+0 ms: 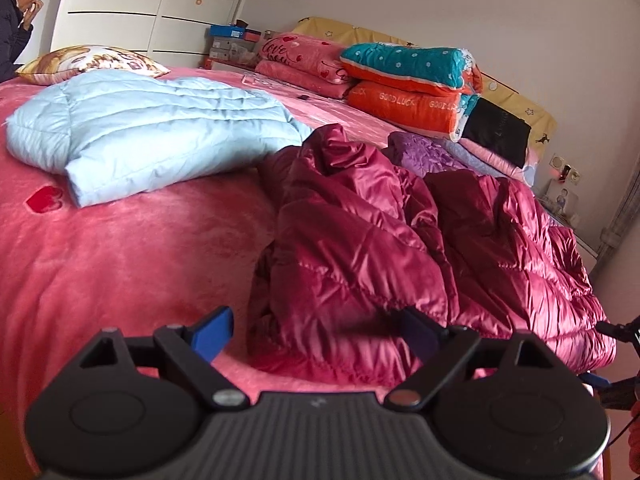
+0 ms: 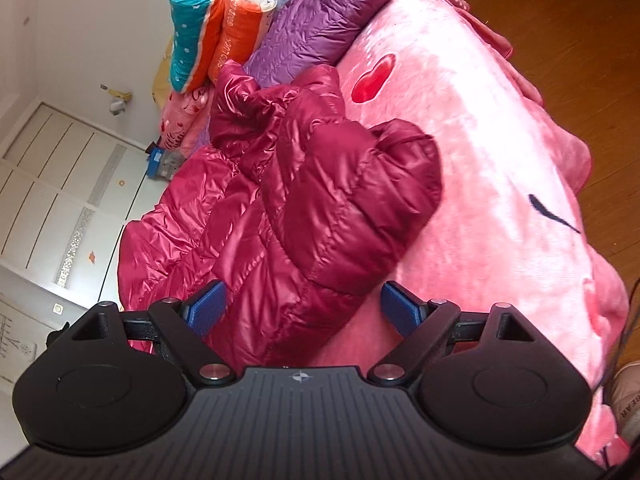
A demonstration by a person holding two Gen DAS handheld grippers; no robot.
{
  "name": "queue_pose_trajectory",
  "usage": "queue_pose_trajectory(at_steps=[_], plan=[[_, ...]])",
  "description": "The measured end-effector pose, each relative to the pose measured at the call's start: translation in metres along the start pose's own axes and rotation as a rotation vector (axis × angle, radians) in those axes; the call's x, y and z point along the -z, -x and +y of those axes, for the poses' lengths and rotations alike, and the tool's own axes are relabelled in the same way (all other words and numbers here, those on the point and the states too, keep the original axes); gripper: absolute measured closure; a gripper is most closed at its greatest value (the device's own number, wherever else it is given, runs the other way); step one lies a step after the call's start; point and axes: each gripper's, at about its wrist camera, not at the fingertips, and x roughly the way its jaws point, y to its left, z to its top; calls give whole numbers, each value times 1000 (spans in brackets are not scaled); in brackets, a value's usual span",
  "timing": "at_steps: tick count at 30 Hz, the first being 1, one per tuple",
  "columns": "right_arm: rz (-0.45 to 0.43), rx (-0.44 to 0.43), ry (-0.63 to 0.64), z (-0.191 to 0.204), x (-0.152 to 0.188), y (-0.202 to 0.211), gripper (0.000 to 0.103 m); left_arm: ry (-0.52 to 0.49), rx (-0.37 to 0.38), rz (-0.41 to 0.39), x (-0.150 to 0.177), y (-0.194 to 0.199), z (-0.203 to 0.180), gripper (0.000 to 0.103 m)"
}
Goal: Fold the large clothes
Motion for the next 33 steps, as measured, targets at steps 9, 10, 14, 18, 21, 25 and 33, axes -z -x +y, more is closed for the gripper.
queue_pose_trajectory(at_steps=[9, 10, 14, 18, 21, 25, 33], plan=[[-31, 17, -45, -7, -12, -15, 0, 10, 36, 18, -1, -17, -1, 19], [-34, 23, -42, -6, -12, -17, 0, -1, 39, 20, 0, -18, -4, 23], [-54, 67, 5, 1, -14, -22, 18, -31, 37, 14, 1, -19, -8, 42], [-60, 86, 8, -1, -17, -23, 37, 44, 36, -1, -5, -17, 6, 69], [-61, 113, 32, 1, -18, -23, 44, 94, 47, -10, -6, -13, 14, 79], [-74, 159, 140, 14, -17, -23, 49, 186, 76, -36, -9, -9, 26, 84], [-69, 188, 179, 12, -17, -23, 53, 187, 35, 13, -5, -20, 22, 70]])
